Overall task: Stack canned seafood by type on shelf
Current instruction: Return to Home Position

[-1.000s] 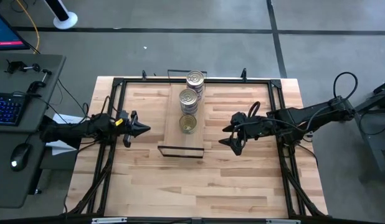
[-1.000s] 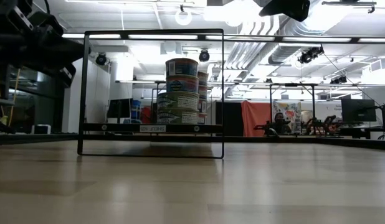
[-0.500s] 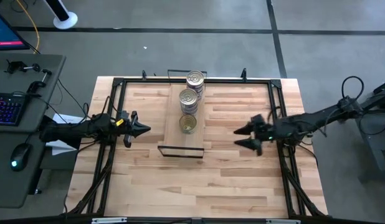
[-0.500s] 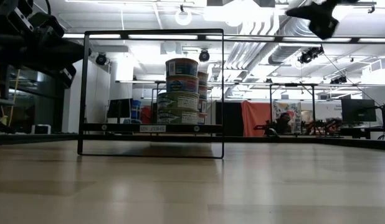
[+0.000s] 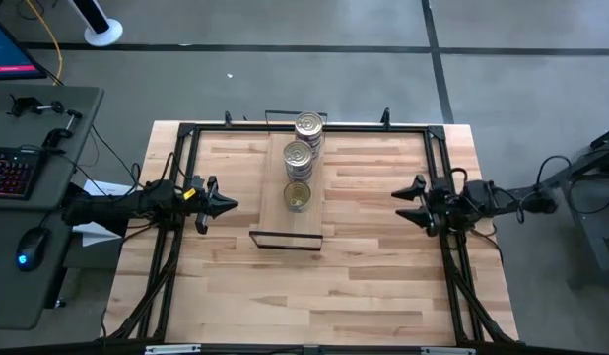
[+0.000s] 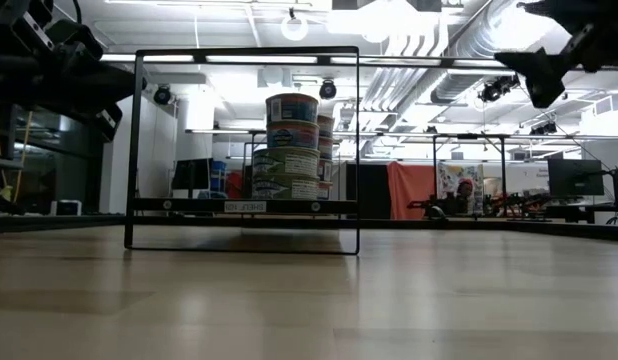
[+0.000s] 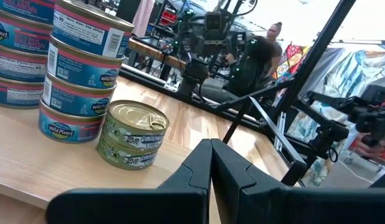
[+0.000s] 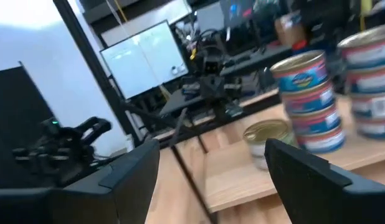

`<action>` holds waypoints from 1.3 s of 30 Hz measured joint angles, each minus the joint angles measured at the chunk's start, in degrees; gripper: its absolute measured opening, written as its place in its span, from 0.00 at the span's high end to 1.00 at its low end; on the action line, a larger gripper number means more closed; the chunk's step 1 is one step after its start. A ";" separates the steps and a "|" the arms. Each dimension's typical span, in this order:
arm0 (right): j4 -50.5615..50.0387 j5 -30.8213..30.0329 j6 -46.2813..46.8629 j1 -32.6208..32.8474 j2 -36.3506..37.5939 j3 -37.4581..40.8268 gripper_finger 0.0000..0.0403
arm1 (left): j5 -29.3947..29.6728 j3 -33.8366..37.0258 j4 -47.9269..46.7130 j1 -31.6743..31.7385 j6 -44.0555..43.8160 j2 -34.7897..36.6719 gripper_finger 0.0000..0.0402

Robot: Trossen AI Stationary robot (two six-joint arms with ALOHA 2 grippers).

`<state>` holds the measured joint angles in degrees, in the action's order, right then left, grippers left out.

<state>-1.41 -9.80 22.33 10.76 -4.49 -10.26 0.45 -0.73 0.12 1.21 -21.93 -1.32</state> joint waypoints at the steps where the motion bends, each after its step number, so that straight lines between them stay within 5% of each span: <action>1: -0.04 0.02 -1.04 -0.55 1.49 0.89 0.31 | 0.00 0.00 0.00 0.00 0.00 0.00 1.00; 29: -3.04 2.55 -28.13 -3.67 4.15 7.50 0.31 | 0.22 0.00 0.07 -0.02 0.02 -0.02 1.00; 39: -3.06 2.78 -28.50 -3.65 4.11 7.50 0.31 | 0.22 0.00 0.07 -0.02 0.01 0.00 1.00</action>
<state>-4.47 -7.03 -6.17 7.11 -0.38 -2.76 0.67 -0.73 0.19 1.19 -21.92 -1.32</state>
